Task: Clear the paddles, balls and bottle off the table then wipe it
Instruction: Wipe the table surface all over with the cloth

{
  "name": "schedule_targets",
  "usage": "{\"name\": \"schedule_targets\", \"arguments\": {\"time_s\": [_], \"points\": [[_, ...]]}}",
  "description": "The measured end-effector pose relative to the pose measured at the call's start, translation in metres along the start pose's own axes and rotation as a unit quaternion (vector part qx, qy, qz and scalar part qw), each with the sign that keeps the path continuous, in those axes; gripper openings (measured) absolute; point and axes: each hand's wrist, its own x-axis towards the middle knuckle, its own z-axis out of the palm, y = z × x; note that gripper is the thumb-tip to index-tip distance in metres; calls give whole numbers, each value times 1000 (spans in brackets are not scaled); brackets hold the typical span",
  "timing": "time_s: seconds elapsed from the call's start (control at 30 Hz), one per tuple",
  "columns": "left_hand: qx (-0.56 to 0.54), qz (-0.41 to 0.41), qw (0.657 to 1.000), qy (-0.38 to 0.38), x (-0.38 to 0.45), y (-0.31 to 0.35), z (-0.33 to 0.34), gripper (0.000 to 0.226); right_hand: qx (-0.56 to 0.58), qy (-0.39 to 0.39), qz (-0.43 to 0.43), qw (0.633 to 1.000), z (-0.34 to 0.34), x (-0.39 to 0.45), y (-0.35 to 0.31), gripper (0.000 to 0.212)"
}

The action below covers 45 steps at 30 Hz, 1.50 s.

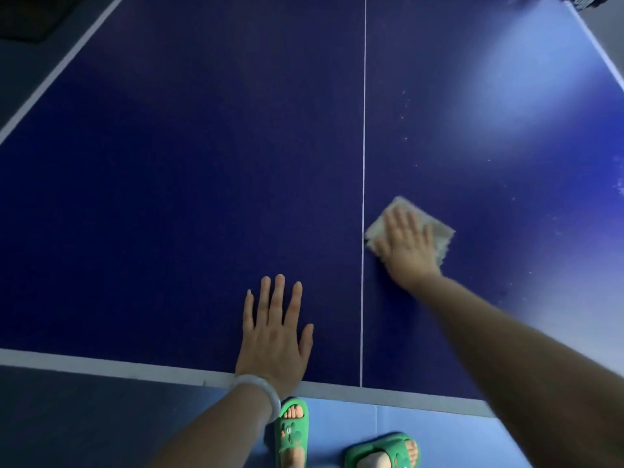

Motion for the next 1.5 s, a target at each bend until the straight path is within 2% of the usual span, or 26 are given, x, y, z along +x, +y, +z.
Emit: {"name": "schedule_targets", "arguments": {"time_s": [0.1,0.17,0.2,0.27,0.33,0.37,0.4,0.47,0.5,0.53,0.57,0.6,0.67,0.73,0.77,0.8,0.9,0.97,1.07,1.17,1.23,1.3,1.37,1.43,1.5], "points": [[2,-1,1000,1,0,-1,0,66,65,17,167,984,-3,-10,24,64],[-1,-1,1000,-3,1,-1,0,66,60,53,177,981,15,-38,1,64],[-3,0,1000,-5,1,0,1,66,52,73,131,987,26,-54,-16,64],[-5,2,1000,-5,1,-1,1,66,34,81,-15,996,41,-86,-37,62],[-5,3,1000,-2,1,-1,2,66,2,72,-114,991,40,-98,-24,62],[-5,4,1000,-1,1,0,2,66,2,76,-98,992,35,-95,-7,61],[-4,6,1000,0,1,0,2,66,7,79,-39,996,30,-91,10,60],[-2,7,1000,1,1,0,3,66,48,83,146,985,22,-84,32,60],[-1,6,1000,1,0,-1,3,66,68,80,215,971,21,-81,31,61],[0,5,1000,-1,0,-1,3,66,77,80,246,963,21,-81,21,62],[0,4,1000,-3,0,-1,2,67,73,83,238,965,24,-84,6,62],[1,3,1000,-5,0,-1,2,67,61,89,192,976,30,-91,-11,62],[2,0,1000,-7,0,0,1,67,41,81,22,996,40,-116,-32,61],[2,-3,1000,-12,0,0,0,67,2,61,-123,991,44,-136,-16,62],[2,-4,1000,-12,1,0,0,67,3,64,-133,989,43,-140,3,62],[2,-5,1000,-14,1,0,1,67,11,75,-93,993,41,-142,22,61],[5,-3,1000,-18,1,1,-1,67,58,77,118,988,33,-147,64,62],[11,0,1000,-19,0,2,-3,66,64,62,164,983,32,-147,62,62],[0,-27,999,-27,3,11,-6,63,63,63,143,986,33,-153,43,61],[-77,-83,993,-43,17,40,-11,63,42,74,56,995,41,-171,25,60],[-115,-72,990,-23,27,73,-13,61,45,81,-11,996,48,-186,21,59],[-133,-81,988,-16,35,108,-13,62,37,71,-80,994,52,-198,37,58],[-147,-130,980,-21,41,137,-9,65,25,64,-114,991,51,-206,70,57],[-147,-175,973,-22,44,157,-3,70,19,71,-77,994,45,-208,110,57],[-125,-189,974,-11,43,167,4,74,27,86,23,996,36,-202,146,60]]}}
